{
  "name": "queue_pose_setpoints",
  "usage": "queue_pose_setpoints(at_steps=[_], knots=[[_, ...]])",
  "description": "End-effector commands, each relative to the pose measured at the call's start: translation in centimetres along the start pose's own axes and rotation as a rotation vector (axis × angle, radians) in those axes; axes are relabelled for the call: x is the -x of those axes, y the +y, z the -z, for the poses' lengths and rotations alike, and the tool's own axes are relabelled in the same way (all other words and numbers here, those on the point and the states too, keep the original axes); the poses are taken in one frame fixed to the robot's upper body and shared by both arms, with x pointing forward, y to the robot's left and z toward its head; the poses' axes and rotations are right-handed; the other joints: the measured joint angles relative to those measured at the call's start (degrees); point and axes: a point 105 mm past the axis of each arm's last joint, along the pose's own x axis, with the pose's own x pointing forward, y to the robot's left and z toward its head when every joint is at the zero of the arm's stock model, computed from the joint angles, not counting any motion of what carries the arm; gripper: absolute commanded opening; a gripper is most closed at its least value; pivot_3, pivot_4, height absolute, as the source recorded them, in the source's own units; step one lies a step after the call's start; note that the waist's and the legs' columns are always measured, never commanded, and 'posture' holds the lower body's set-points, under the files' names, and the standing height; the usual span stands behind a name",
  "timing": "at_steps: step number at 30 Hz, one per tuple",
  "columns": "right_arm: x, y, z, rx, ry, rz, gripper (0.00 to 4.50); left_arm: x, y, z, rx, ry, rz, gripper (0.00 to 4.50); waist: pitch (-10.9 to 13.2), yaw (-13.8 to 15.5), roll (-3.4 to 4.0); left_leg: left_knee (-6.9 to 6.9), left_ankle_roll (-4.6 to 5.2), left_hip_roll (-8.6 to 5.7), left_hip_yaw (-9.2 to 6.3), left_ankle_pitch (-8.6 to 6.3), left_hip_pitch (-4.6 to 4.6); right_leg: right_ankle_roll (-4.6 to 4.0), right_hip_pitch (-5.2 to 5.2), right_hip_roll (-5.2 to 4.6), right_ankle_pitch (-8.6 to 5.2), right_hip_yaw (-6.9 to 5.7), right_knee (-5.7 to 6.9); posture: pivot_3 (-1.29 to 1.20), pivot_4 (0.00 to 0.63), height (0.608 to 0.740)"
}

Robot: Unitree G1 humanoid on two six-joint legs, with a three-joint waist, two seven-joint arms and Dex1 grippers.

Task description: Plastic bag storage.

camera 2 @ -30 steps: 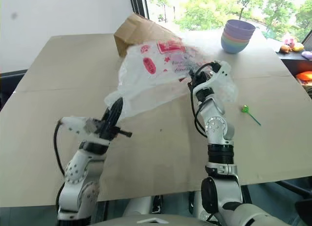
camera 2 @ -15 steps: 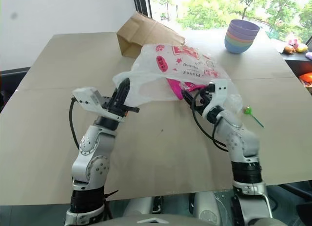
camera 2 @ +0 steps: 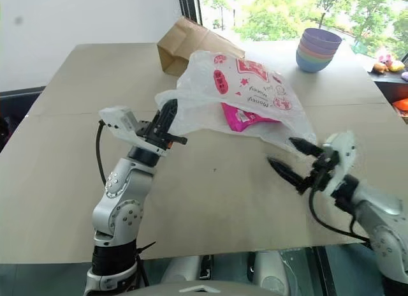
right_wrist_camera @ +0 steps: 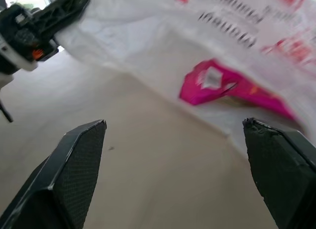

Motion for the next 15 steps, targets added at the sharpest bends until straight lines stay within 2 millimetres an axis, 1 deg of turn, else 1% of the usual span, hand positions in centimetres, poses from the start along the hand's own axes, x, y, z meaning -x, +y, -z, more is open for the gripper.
queue_pose_setpoints(at_steps=[1,2,4,5,7,9,13,15], knots=[[1.6,-5.0,0.3,0.104,0.049,0.201,4.47,0.2,-0.6,0.0,-0.015,-0.004,0.026,0.0,0.03,0.07,-0.05,0.0,0.01,0.01,-0.03,-0.01,0.12,-0.01,0.11,0.02,-0.01,-0.01,0.0,0.0,0.15,0.74],[2.1,-6.0,1.2,0.129,0.104,0.24,4.47,0.3,-0.6,0.1,-0.018,0.0,0.028,0.0,0.03,0.14,-0.05,-0.04,0.02,0.02,-0.04,-0.02,0.28,-0.02,0.26,0.05,-0.01,-0.02,-0.02,0.0,0.15,0.74],[3.3,-8.2,3.8,0.11,0.226,0.326,4.47,0.3,-0.5,0.2,-0.015,-0.001,0.019,0.0,0.04,0.24,-0.07,-0.07,0.05,0.01,-0.04,-0.03,0.41,-0.02,0.43,0.04,-0.02,-0.04,-0.07,0.0,0.15,0.74],[3.6,-8.7,4.5,0.115,0.258,0.346,4.47,0.3,-0.4,0.2,-0.014,-0.001,0.015,0.0,0.04,0.25,-0.07,-0.07,0.04,0.01,-0.03,-0.03,0.42,-0.02,0.43,0.04,-0.02,-0.02,-0.07,0.0,0.15,0.74],[4.0,-10.1,6.4,0.043,0.314,0.404,4.47,0.5,-0.7,0.6,-0.01,0.006,0.017,0.0,0.04,0.17,-0.07,-0.07,-0.05,0.01,0.0,0.03,0.42,-0.01,0.43,0.03,-0.01,0.02,-0.06,0.0,0.15,0.74],[3.9,-10.6,7.2,-0.008,0.326,0.415,4.47,0.5,-0.9,0.8,-0.01,0.013,0.02,0.0,0.04,0.03,-0.04,-0.07,-0.09,0.01,0.08,0.05,0.45,-0.01,0.43,0.02,-0.01,0.08,-0.06,0.0,0.15,0.74],[3.4,-10.1,9.5,-0.134,0.423,0.342,4.47,0.7,-0.7,1.0,-0.026,0.026,0.008,0.0,0.04,0.02,-0.04,-0.07,-0.02,0.02,0.04,0.01,0.52,-0.01,0.44,0.08,-0.01,0.15,-0.03,0.0,0.15,0.74],[3.4,-9.8,10.2,-0.188,0.46,0.321,4.47,0.7,-0.3,0.9,-0.038,0.025,0.0,0.0,0.04,0.06,-0.03,-0.07,0.01,0.02,0.0,-0.01,0.52,-0.01,0.44,0.08,-0.01,0.12,-0.02,0.0,0.15,0.74]])
